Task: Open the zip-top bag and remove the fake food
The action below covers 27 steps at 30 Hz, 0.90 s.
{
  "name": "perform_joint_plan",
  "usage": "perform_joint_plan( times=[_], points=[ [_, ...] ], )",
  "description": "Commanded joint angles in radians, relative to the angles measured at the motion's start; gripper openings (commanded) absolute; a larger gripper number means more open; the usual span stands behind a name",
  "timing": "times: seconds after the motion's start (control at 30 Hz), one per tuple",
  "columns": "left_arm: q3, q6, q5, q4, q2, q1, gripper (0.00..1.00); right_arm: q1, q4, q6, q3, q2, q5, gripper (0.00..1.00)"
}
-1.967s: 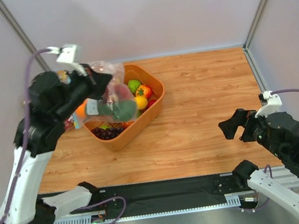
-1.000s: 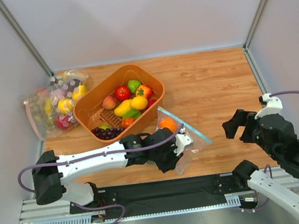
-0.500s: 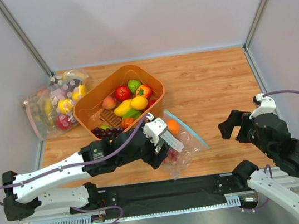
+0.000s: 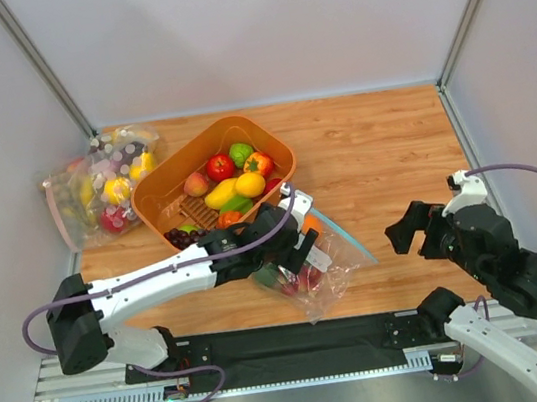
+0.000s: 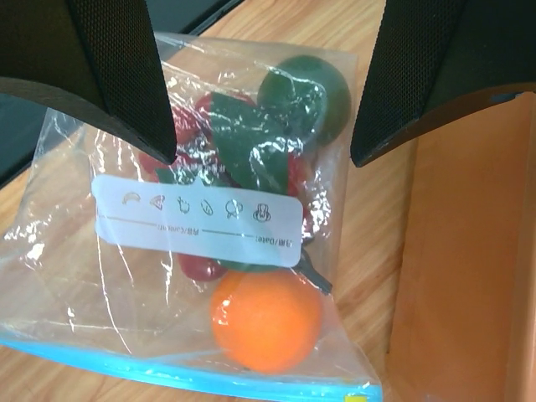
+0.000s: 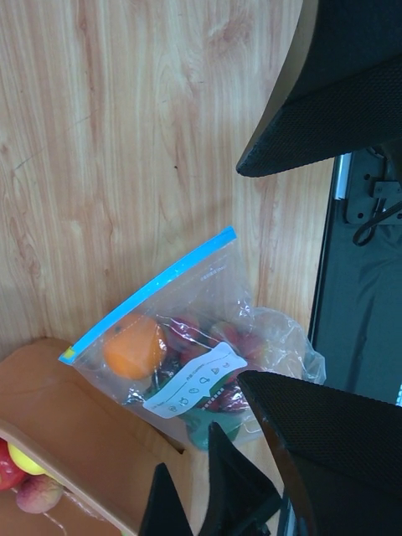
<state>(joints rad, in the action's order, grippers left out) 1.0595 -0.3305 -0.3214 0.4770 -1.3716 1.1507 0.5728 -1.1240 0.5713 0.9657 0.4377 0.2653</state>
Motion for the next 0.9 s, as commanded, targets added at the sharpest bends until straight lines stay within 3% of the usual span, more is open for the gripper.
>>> perform_joint_plan(
  times=[0.0, 0.27, 0.37, 0.47, 0.57, 0.6, 0.73, 0.87],
  points=[
    [0.048, 0.011, 0.001, -0.071, -0.055, -0.016, 0.92, -0.001, 0.038, -0.008, -0.024, -0.004, -0.055, 1.0],
    [-0.013, -0.013, 0.1, -0.15, -0.124, -0.037, 0.88, -0.001, 0.112, -0.01, -0.081, 0.012, -0.127, 1.0],
    [-0.059, -0.039, 0.134, -0.186, -0.103, -0.04, 0.65, -0.001, 0.121, -0.016, -0.091, 0.019, -0.129, 1.0],
    [-0.084, -0.042, 0.159, -0.193, -0.077, -0.04, 0.32, -0.001, 0.144, -0.028, -0.104, 0.027, -0.141, 1.0],
    [-0.102, -0.051, 0.173, -0.19, -0.04, -0.04, 0.06, -0.001, 0.173, -0.03, -0.116, 0.045, -0.162, 1.0],
    [-0.11, -0.051, 0.177, -0.19, -0.031, -0.04, 0.03, -0.001, 0.185, -0.031, -0.12, 0.048, -0.175, 1.0],
    [-0.182, -0.05, 0.208, -0.225, 0.052, -0.04, 0.0, -0.001, 0.304, -0.06, -0.159, 0.075, -0.25, 1.0],
    [-0.291, -0.035, 0.257, -0.319, 0.236, -0.04, 0.0, -0.001, 0.4, -0.131, -0.199, 0.117, -0.363, 1.0]
  ],
)
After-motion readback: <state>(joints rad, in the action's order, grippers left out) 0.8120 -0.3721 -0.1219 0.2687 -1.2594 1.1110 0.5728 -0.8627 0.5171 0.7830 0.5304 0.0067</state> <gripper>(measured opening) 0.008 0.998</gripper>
